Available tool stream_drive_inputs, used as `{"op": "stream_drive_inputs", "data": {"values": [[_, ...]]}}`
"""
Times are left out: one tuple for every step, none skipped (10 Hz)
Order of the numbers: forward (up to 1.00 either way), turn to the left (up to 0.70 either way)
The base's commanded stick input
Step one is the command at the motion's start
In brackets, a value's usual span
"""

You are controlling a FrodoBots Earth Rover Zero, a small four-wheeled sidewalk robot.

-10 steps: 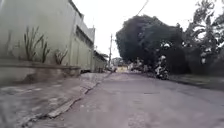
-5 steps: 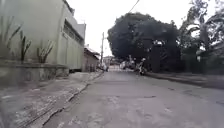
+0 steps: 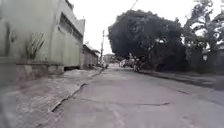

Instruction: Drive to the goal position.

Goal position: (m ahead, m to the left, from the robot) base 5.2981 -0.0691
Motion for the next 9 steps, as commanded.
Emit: {"op": "stream_drive_inputs", "data": {"values": [[1.0,0.0],[1.0,0.0],[1.0,0.0],[1.0,0.0],[1.0,0.0],[1.0,0.0],[1.0,0.0],[1.0,-0.01],[1.0,-0.02]]}}
